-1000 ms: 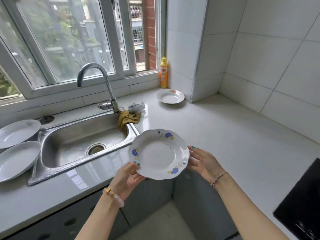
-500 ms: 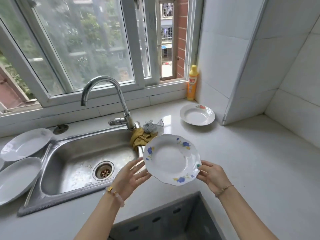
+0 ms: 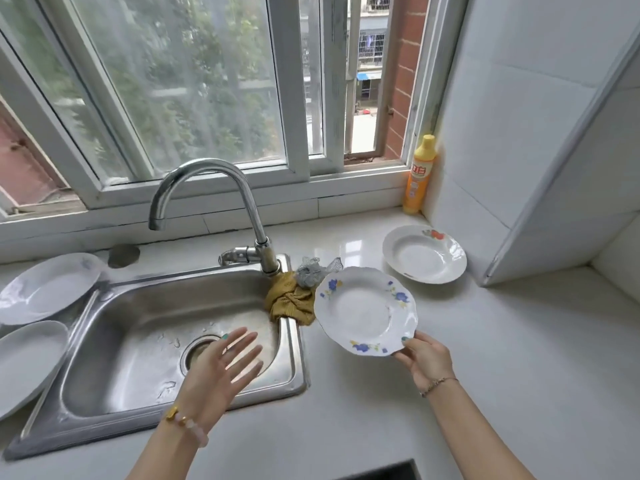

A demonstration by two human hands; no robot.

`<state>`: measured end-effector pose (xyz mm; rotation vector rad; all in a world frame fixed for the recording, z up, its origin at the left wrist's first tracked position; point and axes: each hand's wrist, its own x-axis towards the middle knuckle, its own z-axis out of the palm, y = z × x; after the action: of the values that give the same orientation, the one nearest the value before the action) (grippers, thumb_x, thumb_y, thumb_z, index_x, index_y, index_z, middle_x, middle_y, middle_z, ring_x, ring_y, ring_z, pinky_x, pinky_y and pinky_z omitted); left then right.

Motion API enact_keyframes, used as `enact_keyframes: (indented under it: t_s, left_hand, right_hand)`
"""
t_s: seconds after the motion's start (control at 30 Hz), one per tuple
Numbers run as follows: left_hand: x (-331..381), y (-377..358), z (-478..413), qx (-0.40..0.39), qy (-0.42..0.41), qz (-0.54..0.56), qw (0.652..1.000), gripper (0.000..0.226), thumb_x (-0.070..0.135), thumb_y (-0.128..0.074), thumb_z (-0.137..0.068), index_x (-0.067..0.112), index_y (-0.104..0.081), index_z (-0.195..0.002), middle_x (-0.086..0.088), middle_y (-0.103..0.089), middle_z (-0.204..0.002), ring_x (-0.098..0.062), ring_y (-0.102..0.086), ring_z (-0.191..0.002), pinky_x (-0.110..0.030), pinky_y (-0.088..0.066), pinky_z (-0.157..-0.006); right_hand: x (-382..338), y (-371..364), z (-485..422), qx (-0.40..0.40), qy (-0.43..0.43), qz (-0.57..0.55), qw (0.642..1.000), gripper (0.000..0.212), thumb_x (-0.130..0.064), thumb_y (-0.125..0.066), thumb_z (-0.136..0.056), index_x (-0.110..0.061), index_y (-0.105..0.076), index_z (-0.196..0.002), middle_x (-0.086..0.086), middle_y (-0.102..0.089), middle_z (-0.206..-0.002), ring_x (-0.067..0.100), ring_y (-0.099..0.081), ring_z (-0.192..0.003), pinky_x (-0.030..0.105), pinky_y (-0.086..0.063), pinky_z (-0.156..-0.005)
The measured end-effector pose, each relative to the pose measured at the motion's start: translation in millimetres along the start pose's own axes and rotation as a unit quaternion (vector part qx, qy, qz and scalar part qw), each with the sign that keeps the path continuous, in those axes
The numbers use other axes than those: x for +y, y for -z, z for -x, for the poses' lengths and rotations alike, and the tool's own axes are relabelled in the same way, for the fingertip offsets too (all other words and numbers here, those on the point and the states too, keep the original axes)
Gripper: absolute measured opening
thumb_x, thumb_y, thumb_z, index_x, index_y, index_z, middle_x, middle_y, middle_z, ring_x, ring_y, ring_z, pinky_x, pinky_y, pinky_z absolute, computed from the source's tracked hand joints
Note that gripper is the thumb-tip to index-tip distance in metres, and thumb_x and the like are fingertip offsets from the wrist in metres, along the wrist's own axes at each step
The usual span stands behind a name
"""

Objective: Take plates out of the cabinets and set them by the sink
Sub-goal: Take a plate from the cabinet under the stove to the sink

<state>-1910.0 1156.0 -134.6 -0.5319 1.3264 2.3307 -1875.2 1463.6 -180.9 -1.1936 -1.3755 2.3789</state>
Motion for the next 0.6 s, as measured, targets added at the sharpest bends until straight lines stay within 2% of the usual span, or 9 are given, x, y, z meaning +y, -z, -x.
enact_keyframes:
  t_s: [0.1, 0.27, 0.3, 0.4, 0.5, 0.6]
  left_hand:
    - [8.6, 0.8, -8.4, -0.004, 0.000, 0.012, 1.000, 0.031, 0.023, -0.039, -0.097, 0.007, -0.060, -0.113, -0.010, -0.065, -0.117, -0.028, -0.061, -0.107, -0.042, -0.056, -0.078]
    - [36.5, -9.4, -25.3, -0.032, -0.006, 0.036, 0.999, 0.031, 0.026, -0.041, -0.095, 0.008, -0.062, -0.110, -0.010, -0.066, -0.114, -0.028, -0.062, -0.105, -0.040, -0.059, -0.074]
    - [42.1, -13.6, -29.1, -0.039, -0.009, 0.036, 0.999, 0.031, 0.026, -0.042, -0.095, 0.008, -0.062, -0.110, -0.010, -0.067, -0.113, -0.028, -0.062, -0.105, -0.041, -0.058, -0.076]
    - [53.7, -26.6, -40.0, -0.053, -0.013, 0.038, 0.998, 0.031, 0.026, -0.041, -0.095, 0.008, -0.062, -0.109, -0.011, -0.066, -0.112, -0.028, -0.062, -0.104, -0.043, -0.051, -0.082]
    - [57.7, -35.6, -51.4, -0.058, -0.009, 0.042, 0.997, 0.033, 0.027, -0.041, -0.096, 0.008, -0.062, -0.112, -0.011, -0.066, -0.114, -0.028, -0.062, -0.104, -0.043, -0.051, -0.084]
    - [60.6, -40.9, -64.5, -0.053, -0.003, 0.052, 0.997, 0.034, 0.028, -0.041, -0.096, 0.007, -0.062, -0.113, -0.013, -0.065, -0.116, -0.029, -0.062, -0.104, -0.044, -0.050, -0.085]
  right_hand:
    - [-4.3, -15.0, -9.8, 0.019, -0.001, -0.010, 1.000, 0.034, 0.019, -0.043, -0.085, 0.014, -0.054, -0.117, 0.016, -0.062, -0.088, 0.027, -0.060, -0.077, 0.028, -0.057, -0.058]
    - [-37.1, -60.5, -17.2, 0.007, 0.030, -0.045, 0.999, 0.039, 0.021, -0.038, -0.086, 0.014, -0.050, -0.122, 0.014, -0.061, -0.089, 0.027, -0.059, -0.077, 0.032, -0.058, -0.055]
    - [-45.4, -72.4, -21.6, 0.003, 0.037, -0.047, 0.998, 0.040, 0.021, -0.036, -0.086, 0.014, -0.049, -0.124, 0.016, -0.061, -0.095, 0.030, -0.059, -0.082, 0.036, -0.059, -0.061]
    - [-65.4, -104.3, -41.0, 0.000, 0.049, -0.041, 0.998, 0.044, 0.022, -0.032, -0.086, 0.015, -0.045, -0.128, 0.023, -0.056, -0.116, 0.036, -0.055, -0.099, 0.044, -0.048, -0.081]
    - [-79.0, -130.1, -66.2, 0.011, 0.048, -0.031, 0.998, 0.045, 0.024, -0.031, -0.085, 0.017, -0.043, -0.128, 0.028, -0.052, -0.128, 0.044, -0.054, -0.111, 0.052, -0.046, -0.091]
    - [-90.0, -154.5, -90.0, 0.027, 0.035, -0.009, 0.999, 0.043, 0.024, -0.030, -0.086, 0.019, -0.042, -0.127, 0.031, -0.048, -0.132, 0.048, -0.050, -0.118, 0.056, -0.042, -0.097]
